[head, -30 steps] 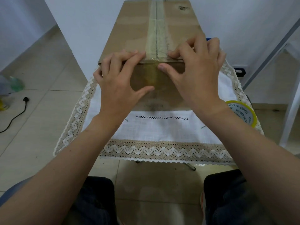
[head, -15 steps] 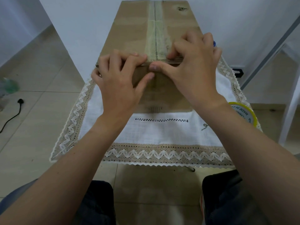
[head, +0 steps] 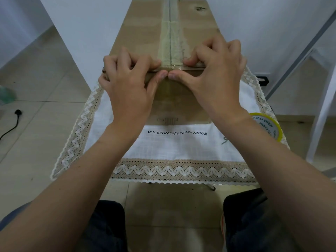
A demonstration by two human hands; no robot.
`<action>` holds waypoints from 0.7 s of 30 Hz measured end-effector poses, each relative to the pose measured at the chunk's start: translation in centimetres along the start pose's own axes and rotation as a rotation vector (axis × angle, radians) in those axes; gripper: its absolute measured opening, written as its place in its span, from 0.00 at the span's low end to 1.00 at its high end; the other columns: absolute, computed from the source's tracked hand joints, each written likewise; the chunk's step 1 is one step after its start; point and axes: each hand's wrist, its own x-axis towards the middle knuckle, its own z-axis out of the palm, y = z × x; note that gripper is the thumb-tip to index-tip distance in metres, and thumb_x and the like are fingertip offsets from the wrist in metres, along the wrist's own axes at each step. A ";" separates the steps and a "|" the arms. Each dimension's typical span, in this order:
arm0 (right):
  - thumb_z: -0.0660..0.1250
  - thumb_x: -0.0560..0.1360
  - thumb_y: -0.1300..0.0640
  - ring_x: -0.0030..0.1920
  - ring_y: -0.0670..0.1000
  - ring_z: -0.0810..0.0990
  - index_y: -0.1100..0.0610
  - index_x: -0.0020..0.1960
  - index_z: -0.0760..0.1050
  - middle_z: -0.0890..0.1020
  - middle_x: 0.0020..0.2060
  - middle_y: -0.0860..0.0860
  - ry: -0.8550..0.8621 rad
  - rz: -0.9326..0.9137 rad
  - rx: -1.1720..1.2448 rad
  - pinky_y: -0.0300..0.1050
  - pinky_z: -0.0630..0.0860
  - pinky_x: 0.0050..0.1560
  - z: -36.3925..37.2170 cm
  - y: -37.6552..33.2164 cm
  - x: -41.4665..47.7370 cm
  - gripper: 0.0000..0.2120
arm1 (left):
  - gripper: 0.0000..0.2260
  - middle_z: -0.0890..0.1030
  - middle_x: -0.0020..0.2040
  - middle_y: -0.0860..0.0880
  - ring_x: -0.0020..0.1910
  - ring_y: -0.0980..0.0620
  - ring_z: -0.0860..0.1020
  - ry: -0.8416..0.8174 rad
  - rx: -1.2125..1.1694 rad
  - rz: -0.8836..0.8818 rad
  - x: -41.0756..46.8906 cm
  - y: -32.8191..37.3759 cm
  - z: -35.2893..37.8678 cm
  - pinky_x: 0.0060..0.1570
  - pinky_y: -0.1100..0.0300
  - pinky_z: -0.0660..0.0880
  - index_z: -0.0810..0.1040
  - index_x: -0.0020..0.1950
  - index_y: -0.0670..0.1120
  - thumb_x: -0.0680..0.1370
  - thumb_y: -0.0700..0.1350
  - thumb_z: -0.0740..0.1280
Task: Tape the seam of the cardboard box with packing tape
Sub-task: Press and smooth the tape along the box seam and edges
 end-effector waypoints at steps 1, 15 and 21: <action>0.73 0.65 0.27 0.58 0.56 0.73 0.47 0.45 0.79 0.78 0.52 0.45 0.008 -0.020 -0.024 0.57 0.69 0.58 0.1 0.1 -0.2 0.24 | 0.16 0.79 0.55 0.46 0.60 0.38 0.74 -0.003 0.006 0.019 -0.1 -0.3 0.0 0.57 0.39 0.70 0.83 0.57 0.53 0.81 0.62 0.67; 0.68 0.67 0.25 0.62 0.55 0.63 0.53 0.64 0.75 0.78 0.62 0.57 0.063 -0.272 -0.231 0.59 0.61 0.65 1.9 2.7 -2.4 0.38 | 0.32 0.78 0.66 0.44 0.64 0.35 0.76 -0.062 0.125 0.230 -1.0 -2.7 0.0 0.55 0.37 0.71 0.77 0.69 0.54 0.70 0.68 0.74; 0.72 0.63 0.27 0.64 0.55 0.62 0.51 0.69 0.70 0.76 0.65 0.56 0.018 -0.284 -0.305 0.60 0.62 0.68 1.7 3.2 -2.7 0.43 | 0.41 0.76 0.70 0.44 0.66 0.36 0.74 -0.118 0.178 0.278 -0.9 -3.6 -0.3 0.55 0.39 0.70 0.70 0.73 0.56 0.64 0.69 0.75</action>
